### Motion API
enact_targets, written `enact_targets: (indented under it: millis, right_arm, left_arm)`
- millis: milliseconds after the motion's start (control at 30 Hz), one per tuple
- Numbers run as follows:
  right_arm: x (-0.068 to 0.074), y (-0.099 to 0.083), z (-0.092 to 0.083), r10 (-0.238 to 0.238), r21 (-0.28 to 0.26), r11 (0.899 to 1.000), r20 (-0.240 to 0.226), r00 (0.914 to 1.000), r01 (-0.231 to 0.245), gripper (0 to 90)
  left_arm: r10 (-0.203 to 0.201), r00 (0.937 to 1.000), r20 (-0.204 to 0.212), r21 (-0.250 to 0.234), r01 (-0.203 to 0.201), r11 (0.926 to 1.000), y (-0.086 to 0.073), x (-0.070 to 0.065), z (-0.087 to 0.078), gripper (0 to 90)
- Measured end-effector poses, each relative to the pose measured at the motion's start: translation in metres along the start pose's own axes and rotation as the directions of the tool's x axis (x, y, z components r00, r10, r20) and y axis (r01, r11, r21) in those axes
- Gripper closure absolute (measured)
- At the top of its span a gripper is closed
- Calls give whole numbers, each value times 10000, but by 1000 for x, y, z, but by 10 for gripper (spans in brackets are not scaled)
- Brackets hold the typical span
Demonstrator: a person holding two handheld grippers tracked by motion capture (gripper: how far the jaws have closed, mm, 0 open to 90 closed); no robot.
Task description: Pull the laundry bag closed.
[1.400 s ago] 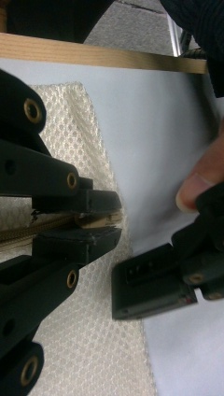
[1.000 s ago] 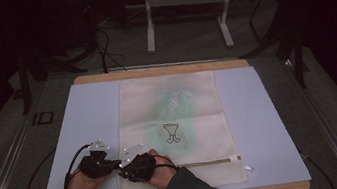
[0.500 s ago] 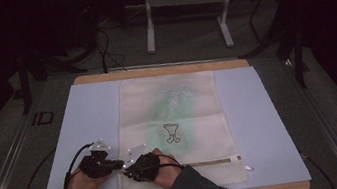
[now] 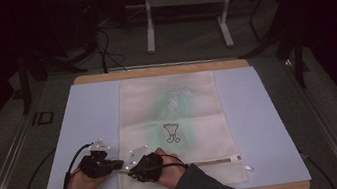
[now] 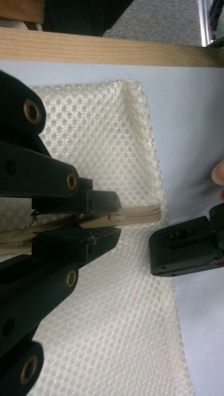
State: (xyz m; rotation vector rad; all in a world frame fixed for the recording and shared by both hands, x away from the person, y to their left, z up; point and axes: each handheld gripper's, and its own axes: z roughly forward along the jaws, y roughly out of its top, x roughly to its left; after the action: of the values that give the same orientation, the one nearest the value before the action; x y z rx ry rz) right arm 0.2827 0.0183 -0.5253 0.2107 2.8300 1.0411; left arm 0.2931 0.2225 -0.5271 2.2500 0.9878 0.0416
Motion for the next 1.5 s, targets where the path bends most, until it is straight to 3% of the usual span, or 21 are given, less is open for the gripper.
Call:
enact_targets:
  millis: [533,1500]
  right_arm:
    - [0,-7,-12,-316,397,9987,62,9995,313,822]
    - [0,-22,-31,-429,739,9964,174,9989,415,822]
  left_arm:
    - [30,10000,-39,94,-30,10000,1,0,0,900]
    - [25,10000,-44,88,-25,10000,1,-1,0,900]
